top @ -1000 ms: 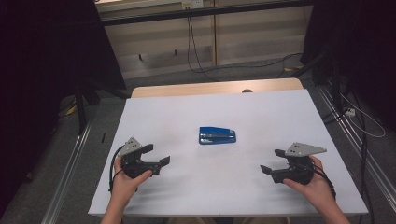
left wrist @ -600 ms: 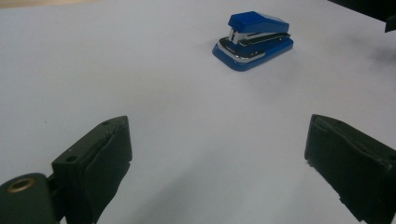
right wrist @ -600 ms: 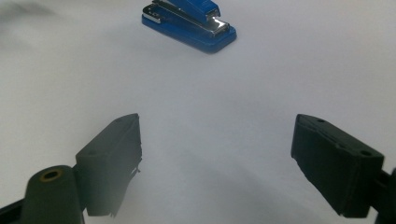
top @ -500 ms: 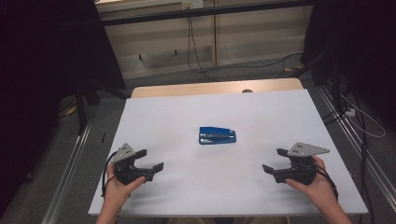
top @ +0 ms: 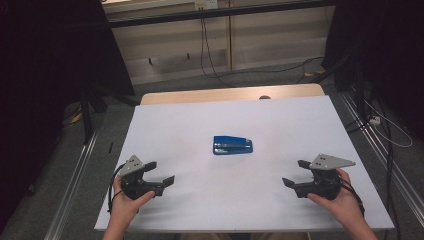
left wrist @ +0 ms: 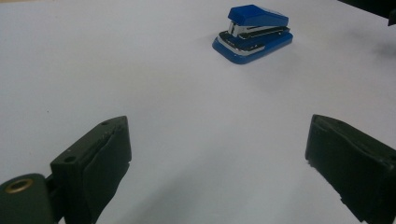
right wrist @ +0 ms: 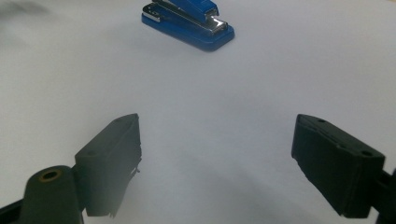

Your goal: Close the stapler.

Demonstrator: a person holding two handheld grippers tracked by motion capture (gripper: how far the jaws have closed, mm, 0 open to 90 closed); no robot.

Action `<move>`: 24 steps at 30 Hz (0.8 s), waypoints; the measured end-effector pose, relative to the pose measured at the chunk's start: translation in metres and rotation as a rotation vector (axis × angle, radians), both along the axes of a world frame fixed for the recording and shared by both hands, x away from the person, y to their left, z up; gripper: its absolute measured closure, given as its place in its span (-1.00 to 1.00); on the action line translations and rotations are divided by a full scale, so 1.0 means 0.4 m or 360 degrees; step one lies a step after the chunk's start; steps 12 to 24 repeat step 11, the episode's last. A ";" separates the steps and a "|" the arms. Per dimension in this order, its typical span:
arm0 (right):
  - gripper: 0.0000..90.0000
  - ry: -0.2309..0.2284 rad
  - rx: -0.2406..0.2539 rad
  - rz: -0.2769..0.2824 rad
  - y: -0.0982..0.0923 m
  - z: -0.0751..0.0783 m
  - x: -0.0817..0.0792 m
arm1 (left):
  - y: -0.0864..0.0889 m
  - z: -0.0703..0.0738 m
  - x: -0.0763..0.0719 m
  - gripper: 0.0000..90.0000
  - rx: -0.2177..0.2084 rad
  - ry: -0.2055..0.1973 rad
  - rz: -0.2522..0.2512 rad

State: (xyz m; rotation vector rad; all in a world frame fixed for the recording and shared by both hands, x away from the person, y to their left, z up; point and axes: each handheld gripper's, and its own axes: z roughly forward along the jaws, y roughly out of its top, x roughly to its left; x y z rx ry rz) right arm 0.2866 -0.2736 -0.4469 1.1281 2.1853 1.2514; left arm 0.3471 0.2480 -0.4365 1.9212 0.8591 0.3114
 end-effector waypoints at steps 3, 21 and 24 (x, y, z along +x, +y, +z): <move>-0.65 -0.0003 -0.0008 0.0011 0.001 -0.001 0.000 | 0.001 0.000 0.001 -0.84 -0.0006 0.0002 0.0006; -0.65 -0.0004 -0.0018 0.0020 0.006 -0.003 0.001 | 0.000 -0.001 0.004 -0.84 -0.0003 0.0005 0.0008; -0.65 -0.0004 -0.0018 0.0020 0.006 -0.003 0.001 | 0.000 -0.001 0.004 -0.84 -0.0003 0.0005 0.0008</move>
